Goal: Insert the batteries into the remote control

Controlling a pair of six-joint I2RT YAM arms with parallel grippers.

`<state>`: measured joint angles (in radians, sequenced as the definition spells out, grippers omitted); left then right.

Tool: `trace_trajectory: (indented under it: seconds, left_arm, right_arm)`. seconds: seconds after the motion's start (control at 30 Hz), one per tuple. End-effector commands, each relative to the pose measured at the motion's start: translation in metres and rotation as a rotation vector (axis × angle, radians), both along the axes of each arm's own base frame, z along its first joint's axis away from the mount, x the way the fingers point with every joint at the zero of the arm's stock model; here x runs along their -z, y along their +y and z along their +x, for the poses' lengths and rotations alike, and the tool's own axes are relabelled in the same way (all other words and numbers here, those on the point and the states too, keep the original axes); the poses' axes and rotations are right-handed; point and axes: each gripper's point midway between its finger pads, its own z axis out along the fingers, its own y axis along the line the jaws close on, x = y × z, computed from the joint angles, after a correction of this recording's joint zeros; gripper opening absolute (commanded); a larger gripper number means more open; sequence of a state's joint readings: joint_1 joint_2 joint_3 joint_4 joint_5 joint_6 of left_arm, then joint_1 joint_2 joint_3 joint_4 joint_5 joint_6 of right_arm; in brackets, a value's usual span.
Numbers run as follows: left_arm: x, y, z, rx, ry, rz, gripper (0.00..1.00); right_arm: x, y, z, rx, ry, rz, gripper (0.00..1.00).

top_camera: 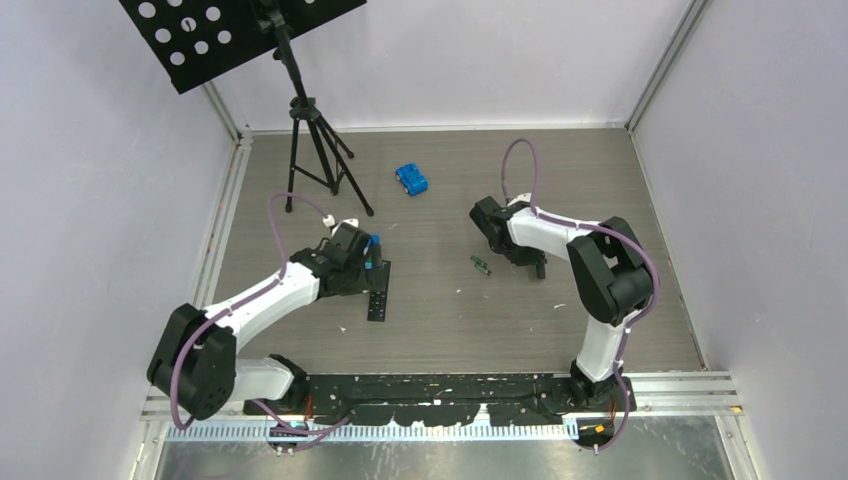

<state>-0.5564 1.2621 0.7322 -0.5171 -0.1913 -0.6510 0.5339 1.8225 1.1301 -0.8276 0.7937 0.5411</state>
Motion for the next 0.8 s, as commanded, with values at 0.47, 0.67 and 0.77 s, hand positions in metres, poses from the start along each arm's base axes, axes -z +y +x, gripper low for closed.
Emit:
trace_trajectory:
  seconds: [0.47, 0.67, 0.77]
  left_arm:
    - [0.034, -0.011, -0.003, 0.018, 0.071, 0.043, 0.95]
    - [0.042, -0.024, -0.001, 0.048, 0.067, 0.047, 0.86]
    - [0.041, -0.026, -0.001, 0.039, 0.057, 0.07, 0.83]
  right_arm:
    - [0.011, 0.047, 0.005, -0.098, 0.056, 0.277, 0.53]
    - [-0.019, 0.064, 0.006, -0.121, -0.025, 0.415, 0.57]
    - [-0.03, 0.072, 0.004, -0.13, -0.065, 0.484, 0.57]
